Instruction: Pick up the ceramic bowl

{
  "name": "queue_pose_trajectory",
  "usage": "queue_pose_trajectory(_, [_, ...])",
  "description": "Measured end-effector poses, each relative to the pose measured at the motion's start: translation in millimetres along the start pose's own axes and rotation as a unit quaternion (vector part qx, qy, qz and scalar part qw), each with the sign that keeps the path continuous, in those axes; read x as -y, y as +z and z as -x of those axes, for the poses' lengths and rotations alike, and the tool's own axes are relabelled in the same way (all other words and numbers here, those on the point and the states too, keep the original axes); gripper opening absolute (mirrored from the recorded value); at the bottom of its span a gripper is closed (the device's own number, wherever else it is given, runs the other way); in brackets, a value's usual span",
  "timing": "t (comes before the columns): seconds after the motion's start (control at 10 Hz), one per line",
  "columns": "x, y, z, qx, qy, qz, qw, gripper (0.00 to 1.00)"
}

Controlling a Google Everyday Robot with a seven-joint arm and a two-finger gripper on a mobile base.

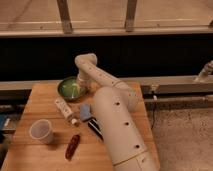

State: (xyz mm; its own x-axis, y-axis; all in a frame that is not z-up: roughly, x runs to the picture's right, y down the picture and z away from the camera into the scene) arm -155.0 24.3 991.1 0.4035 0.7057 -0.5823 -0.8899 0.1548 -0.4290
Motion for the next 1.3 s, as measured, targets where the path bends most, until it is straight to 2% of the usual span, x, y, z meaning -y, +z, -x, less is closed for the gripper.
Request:
queue_pose_trajectory(0.2, [-5, -13, 2, 0.014, -0.007, 0.003, 0.9999, 0.04])
queue_pose_trajectory(0.3, [-4, -28, 1, 0.023, -0.009, 0.005, 0.9997, 0.0])
queue_pose_trajectory(0.5, [-5, -56, 5, 0.047, -0.011, 0.011, 0.9988, 0.0])
queue_pose_trajectory(0.8, [-1, -109, 10, 0.087, -0.014, 0.008, 0.9961, 0.0])
queue_pose_trajectory(1.0, [-3, -153, 15, 0.119, -0.023, -0.004, 0.9927, 0.0])
queue_pose_trajectory(1.2, [-2, -188, 18, 0.146, -0.03, -0.015, 0.9888, 0.0])
queue_pose_trajectory(1.3, [-1, -207, 15, 0.157, -0.047, -0.008, 0.9864, 0.0])
